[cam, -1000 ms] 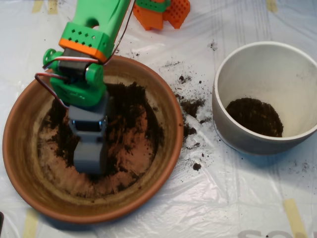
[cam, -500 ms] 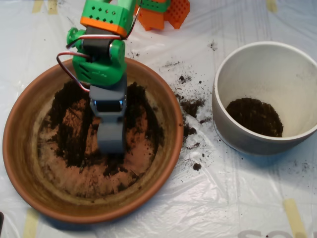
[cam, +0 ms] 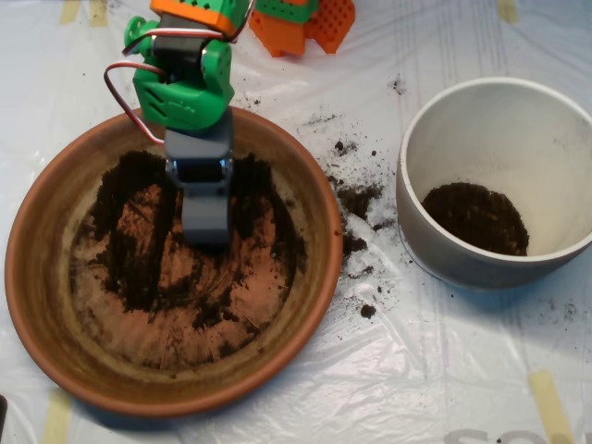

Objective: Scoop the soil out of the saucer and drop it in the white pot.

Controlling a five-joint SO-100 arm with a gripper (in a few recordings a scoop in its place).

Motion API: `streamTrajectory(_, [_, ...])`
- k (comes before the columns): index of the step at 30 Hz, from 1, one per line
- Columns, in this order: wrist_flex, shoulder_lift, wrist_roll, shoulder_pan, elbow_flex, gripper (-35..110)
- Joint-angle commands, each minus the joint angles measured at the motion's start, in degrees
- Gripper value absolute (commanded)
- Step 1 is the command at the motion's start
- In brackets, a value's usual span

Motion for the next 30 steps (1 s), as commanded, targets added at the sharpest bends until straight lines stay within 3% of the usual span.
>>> streamTrajectory(1, [1.4, 3.9, -1.3, 1.8, 0.3, 19])
streamTrajectory(10, [0.5, 10.6, -5.3, 2.2, 8.3, 18])
streamTrajectory(15, [-0.3, 12.0, -6.6, 3.2, 9.0, 1])
streamTrajectory(21, [3.3, 9.0, -6.7, 2.5, 3.9, 0])
streamTrajectory(30, [11.3, 15.6, 2.4, -5.4, -5.7, 0])
